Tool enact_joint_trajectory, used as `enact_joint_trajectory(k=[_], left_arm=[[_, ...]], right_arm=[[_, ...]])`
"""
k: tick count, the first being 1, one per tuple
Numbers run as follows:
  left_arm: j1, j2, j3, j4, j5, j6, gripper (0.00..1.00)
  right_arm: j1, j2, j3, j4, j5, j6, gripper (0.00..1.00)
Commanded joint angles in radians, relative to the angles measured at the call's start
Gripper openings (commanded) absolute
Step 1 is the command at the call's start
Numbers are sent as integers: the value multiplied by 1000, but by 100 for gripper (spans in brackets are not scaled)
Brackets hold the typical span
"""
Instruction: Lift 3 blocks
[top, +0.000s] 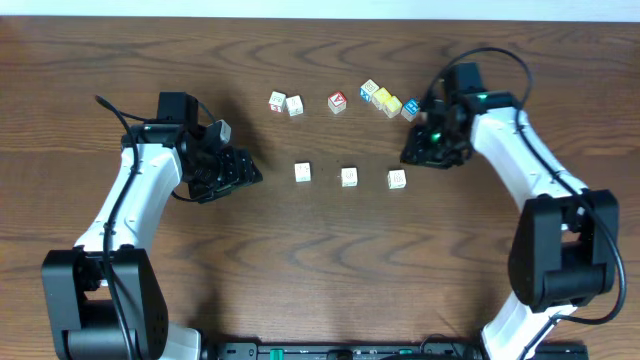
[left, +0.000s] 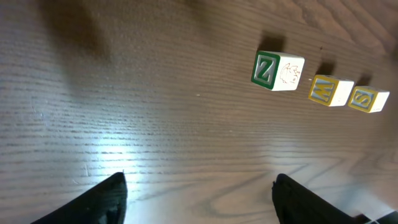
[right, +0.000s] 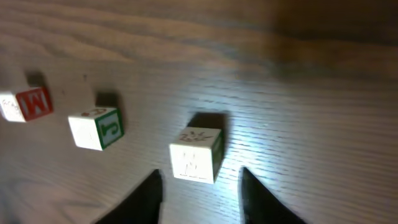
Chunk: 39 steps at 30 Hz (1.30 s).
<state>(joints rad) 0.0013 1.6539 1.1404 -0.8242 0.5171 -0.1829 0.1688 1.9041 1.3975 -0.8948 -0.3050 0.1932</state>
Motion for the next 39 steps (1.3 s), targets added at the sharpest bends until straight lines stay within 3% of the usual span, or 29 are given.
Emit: enact_joint_trajectory(k=[1,5,12,24,27,32,39], left_arm=[[-3,7,16,4,-6,5,77],[-3,7,16,3,-6,5,77],[-3,7,16,3,-6,5,77],[-3,7,14,-13,-6,5,77],[-3,7,13,-19,-6,5,77],[-3,7,13,-24,-6,5,77],[-3,7,13,-27,-6,5,77]], right_arm=[[56,2,-4,2,141,-23,59],[117,2,-4,5,244,-22,67],[198,38,-5,2,388,82,64],[224,140,-5,6,381,144,62],[219,144,-5,12,377,144,58],[195,144,-5,14,335,143,36],[151,144,-5,9,302,153,27]])
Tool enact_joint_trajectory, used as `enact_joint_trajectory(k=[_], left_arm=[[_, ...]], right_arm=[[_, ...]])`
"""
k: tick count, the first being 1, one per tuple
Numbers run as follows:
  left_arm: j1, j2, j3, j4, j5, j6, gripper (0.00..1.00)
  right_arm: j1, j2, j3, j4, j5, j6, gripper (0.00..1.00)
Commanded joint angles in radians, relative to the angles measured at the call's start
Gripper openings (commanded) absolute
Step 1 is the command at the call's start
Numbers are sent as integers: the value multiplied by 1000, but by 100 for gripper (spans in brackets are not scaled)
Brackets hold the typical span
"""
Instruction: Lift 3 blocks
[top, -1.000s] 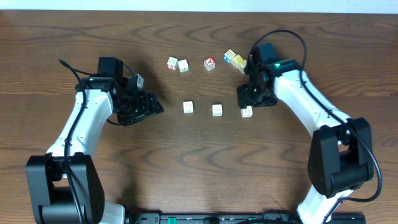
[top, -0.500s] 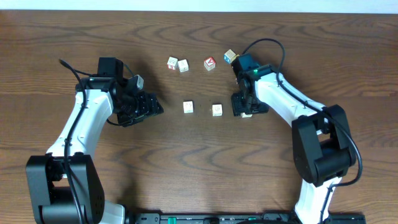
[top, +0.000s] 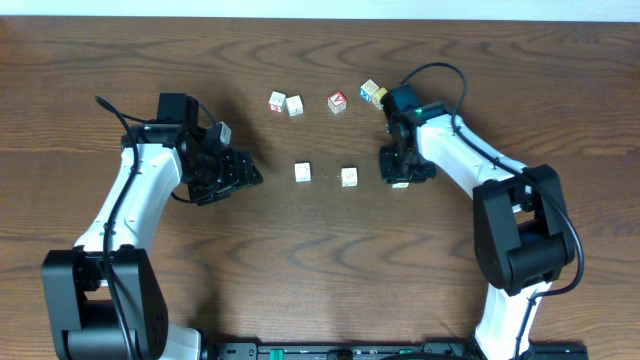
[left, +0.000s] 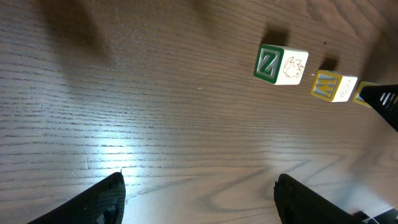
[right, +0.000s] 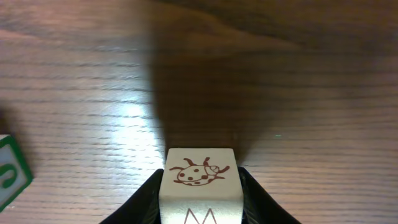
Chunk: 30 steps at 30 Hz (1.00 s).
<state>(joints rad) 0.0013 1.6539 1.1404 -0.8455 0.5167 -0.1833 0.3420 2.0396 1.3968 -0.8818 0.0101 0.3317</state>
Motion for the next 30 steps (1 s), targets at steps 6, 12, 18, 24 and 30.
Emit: enact_joint_trajectory(k=[6,12,18,24,30], left_arm=[[-3,7,13,-5,-5,5,77],[-3,7,13,-5,-5,5,77],[-3,7,13,-5,-5,5,77],[-3,7,13,-5,-5,5,77],[-3,7,13,-5,-5,5,77]], right_arm=[[-52,9,-4,-13,-19,38,24],[-53,8,-4,-19,-26,33,24],[-53,4,2,-26,-26,-19,32],[-53,-10,57,-85,-26,-58,49],[-52,-13,195,-220,-48,-60,53]])
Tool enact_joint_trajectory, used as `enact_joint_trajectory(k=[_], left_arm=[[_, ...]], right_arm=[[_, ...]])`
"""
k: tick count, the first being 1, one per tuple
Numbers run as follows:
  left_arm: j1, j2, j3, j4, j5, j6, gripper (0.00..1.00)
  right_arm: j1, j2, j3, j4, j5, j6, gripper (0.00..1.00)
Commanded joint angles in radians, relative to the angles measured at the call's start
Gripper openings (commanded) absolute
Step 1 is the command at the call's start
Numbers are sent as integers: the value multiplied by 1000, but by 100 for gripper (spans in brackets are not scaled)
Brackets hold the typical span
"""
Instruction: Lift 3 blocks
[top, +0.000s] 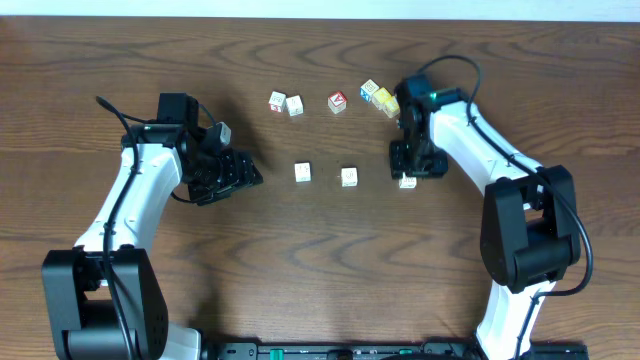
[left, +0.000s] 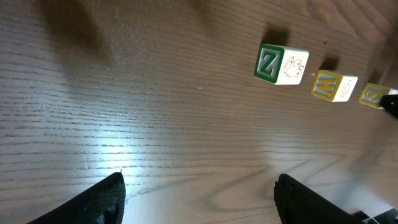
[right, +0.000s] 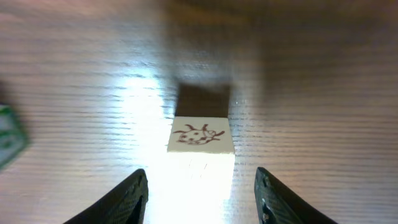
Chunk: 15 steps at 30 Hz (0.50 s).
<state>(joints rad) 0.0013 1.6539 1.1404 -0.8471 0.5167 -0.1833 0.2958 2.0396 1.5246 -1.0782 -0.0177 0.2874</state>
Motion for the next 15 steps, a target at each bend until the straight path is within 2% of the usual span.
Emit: enact_joint_trajectory(k=[1,5,8,11,15], left_arm=[[-3,7,13,-3,-5,5,77],[-3,7,13,4,-5,5,77],[-3,7,13,4,-5,5,77],[-3,7,13,4,-5,5,77],[-3,7,13,0,-5,5,77]], right_arm=[[-3,-13,85,-33,-51,-16,53],[33,-12,104,-2,-209,-42,55],[85,-8,88,49,-219,-18,56],[144,-7,53,127,-193,36,59],[210,2,-3,190,-40,189,60]])
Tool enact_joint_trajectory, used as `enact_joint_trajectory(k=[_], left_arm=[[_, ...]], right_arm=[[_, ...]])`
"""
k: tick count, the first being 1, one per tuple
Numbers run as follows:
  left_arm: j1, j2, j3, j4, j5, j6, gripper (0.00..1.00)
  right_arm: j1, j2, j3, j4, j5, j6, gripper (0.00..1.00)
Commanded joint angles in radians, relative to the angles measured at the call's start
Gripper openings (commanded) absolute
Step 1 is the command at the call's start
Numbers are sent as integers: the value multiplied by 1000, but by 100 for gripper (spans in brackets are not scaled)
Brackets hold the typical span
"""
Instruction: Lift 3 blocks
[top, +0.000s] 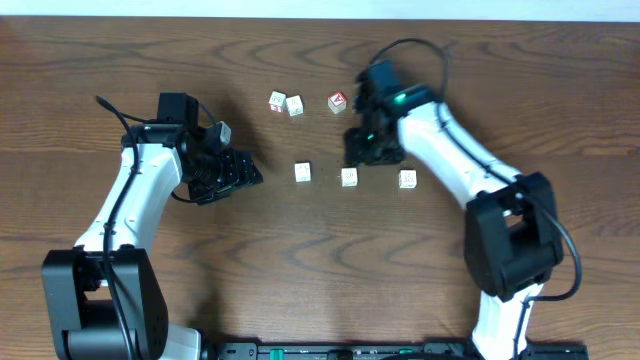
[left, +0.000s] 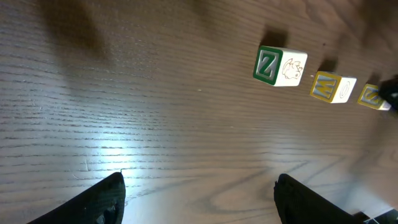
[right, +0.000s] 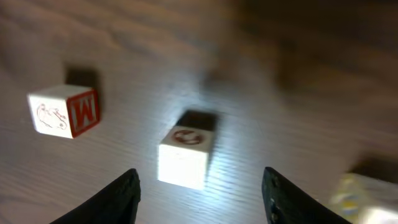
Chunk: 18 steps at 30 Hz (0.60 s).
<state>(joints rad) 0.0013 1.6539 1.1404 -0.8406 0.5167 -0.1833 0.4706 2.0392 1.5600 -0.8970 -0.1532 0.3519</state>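
Note:
Three blocks lie in a row mid-table: left block (top: 303, 172), middle block (top: 349, 177), right block (top: 407, 179). My right gripper (top: 362, 152) hovers open just behind the middle block. In the right wrist view that white block (right: 183, 163), with a red mark on top, lies just ahead of the open right gripper (right: 202, 199). The red-M left block (right: 65, 112) sits to its left. My left gripper (top: 245, 172) stands open left of the row. From the left wrist view the open left gripper (left: 202, 202) faces the green-Z block (left: 280, 66) and the yellow-faced blocks (left: 334, 88) beyond.
Along the back stand more blocks: two white ones (top: 277, 101), (top: 294, 105) and a red one (top: 337, 101). My right arm (top: 430, 120) crosses the back right of the table and covers whatever lies under it.
My right gripper, open over the right block then, now stands open by the middle block, further left. The right block rests on the table. My left arm has not moved.
At first my right gripper was open by the right block. Then it was shut on that ladybug block. Later it stood open above it, the block on the table slightly right of its first spot. Now it is open at the middle block. My left arm stayed still.

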Motion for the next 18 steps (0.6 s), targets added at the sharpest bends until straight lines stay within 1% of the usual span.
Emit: enact_joint_trajectory(k=[1,7,12,14,18], left_arm=[[-3,7,13,-8,-5,5,77],[-3,7,10,-9,-5,5,77],[-3,7,10,-10,-5,5,77],[-3,7,10,-10,-5,5,77],[-3,7,10,-10,-5,5,77]], right_arm=[[44,5,-48,16,115,150,59],[82,9,-81,89,128,167,60],[100,9,-88,93,193,167,59],[101,9,-98,98,201,167,57],[101,9,-127,121,200,168,58]])
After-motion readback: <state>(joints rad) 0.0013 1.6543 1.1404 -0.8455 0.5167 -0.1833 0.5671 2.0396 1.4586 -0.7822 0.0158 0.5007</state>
